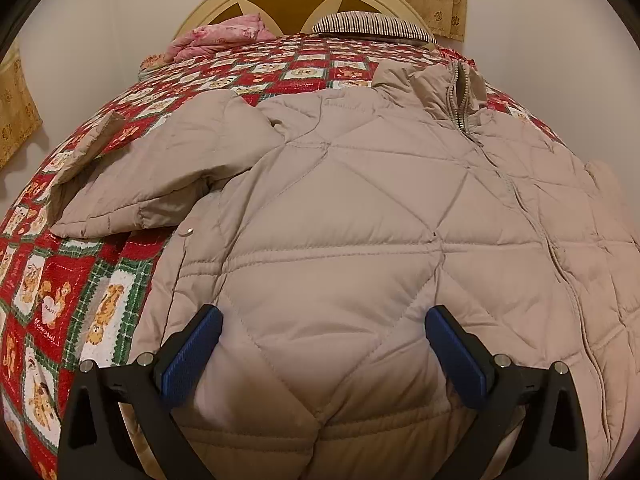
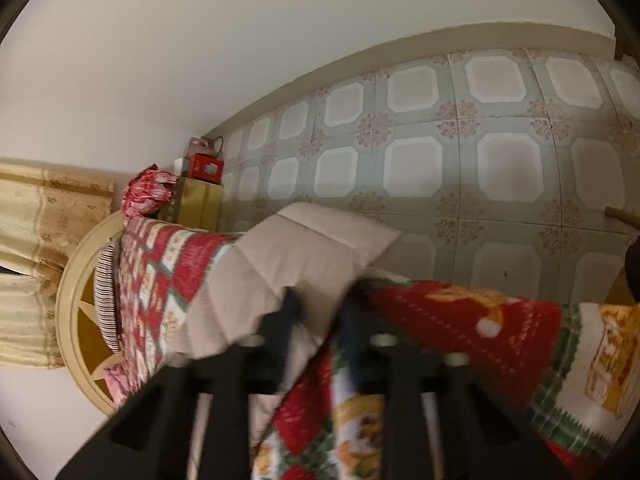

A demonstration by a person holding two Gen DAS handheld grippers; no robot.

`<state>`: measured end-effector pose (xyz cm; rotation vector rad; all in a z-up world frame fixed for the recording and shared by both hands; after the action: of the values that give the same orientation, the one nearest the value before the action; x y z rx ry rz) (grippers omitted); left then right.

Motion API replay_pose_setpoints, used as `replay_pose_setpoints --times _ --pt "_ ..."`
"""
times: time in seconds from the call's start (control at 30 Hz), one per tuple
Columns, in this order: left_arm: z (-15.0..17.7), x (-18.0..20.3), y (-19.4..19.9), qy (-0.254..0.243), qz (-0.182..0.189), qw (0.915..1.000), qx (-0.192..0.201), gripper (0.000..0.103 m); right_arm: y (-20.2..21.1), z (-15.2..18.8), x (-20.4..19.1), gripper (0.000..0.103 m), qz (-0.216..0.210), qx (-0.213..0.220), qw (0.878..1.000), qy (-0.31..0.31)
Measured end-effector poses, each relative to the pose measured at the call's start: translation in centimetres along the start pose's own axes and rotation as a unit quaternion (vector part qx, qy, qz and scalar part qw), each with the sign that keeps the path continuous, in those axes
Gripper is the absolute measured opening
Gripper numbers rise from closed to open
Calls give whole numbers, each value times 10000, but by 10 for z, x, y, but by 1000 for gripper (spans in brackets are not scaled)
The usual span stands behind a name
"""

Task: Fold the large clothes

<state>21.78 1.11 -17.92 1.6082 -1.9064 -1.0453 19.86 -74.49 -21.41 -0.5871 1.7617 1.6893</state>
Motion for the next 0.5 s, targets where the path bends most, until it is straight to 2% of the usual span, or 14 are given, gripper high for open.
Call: replay_pose_setpoints --times 0.1,0.3,0.4,0.5 --pt "0 0 0 0 -2 10000 0 102 8 -1 -3 11 -325 49 9994 103" --pt "-1 0 0 15 21 10000 14 102 62 15 -57 10 -1132 405 9863 1131" --pt "-1 0 0 36 49 10000 31 102 89 43 -90 9 -1337 363 9758 1693" --pt "0 -1 1 67 88 9999 47 102 119 97 -129 9 -1700 161 9575 2326"
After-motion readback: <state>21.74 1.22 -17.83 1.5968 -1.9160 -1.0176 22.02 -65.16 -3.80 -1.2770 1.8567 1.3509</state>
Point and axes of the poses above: each gripper's, at about its wrist camera, not at the fingertips, and y roughly against the way its jaws point, x to its right, z to its underside, the point moved 5 cm from there along -y, roughly the way its jaws point, and after that the axes turned 13 degrees about -y, right-handed, at the moved point
